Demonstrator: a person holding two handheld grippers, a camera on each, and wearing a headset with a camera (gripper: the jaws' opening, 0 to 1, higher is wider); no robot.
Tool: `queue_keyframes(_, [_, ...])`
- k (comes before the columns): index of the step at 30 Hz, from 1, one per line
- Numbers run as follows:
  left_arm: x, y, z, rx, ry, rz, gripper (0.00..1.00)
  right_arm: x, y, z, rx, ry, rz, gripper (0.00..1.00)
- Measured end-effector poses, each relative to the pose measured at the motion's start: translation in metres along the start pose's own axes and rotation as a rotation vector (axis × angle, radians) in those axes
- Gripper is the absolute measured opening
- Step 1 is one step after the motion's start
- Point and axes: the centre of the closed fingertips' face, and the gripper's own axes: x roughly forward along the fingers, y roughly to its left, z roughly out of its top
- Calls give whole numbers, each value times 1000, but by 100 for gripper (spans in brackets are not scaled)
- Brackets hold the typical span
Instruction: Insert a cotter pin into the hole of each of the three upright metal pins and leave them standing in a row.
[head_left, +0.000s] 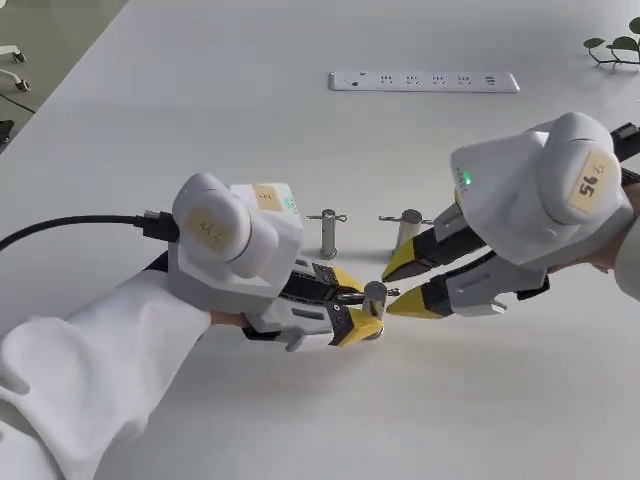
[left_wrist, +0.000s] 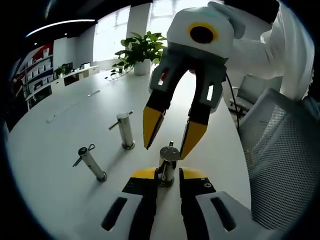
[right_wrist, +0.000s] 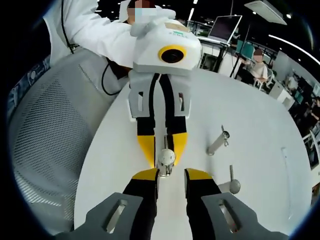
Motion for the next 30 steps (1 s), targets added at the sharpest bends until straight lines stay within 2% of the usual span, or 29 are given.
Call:
queue_keyframes(3, [-3, -1, -1, -12, -7, -4, 22, -2, -3, -1, 44, -17, -10, 20])
queue_keyframes(6, [-9, -1, -6, -25, 3, -5, 27, -5, -2, 2, 76, -42, -24, 23])
queue_keyframes(7, [-12, -2, -8, -29, 5, -5, 30, -6, -1, 5, 102, -66, -27, 24])
queue_keyframes(10, [-21, -4, -11, -34, -3, -4, 47, -8, 3, 10, 144, -112, -23, 25])
queue_keyframes(12, [-28, -13, -11, -70, -22, -44, 52, -8, 3, 9, 165, -119, -20, 25])
queue_keyframes(14, [-35, -19, -12, -144, -45, -67, 52, -5, 4, 6, 170, -119, -19, 25])
queue_keyframes(15, [-38, -20, -14, -160, -55, -67, 55, -4, 5, 7, 176, -130, -19, 25])
queue_keyframes(17, [-44, -21, -18, -155, -53, -66, 61, -2, 6, 10, 194, -155, -18, 27])
queue_keyframes(20, [-52, -24, -24, -181, -52, -60, 74, 1, 8, 14, 217, -183, -10, 27])
queue_keyframes(23, [-60, -26, -30, -197, -47, -52, 91, 7, 8, 13, 224, -185, -3, 27])
queue_keyframes(26, [-68, -28, -36, -217, -44, -45, 95, 9, 9, 15, 236, -193, 3, 27])
queue_keyframes(30, [-78, -30, -38, -240, -67, -25, 99, 10, 10, 20, 259, -221, 8, 24])
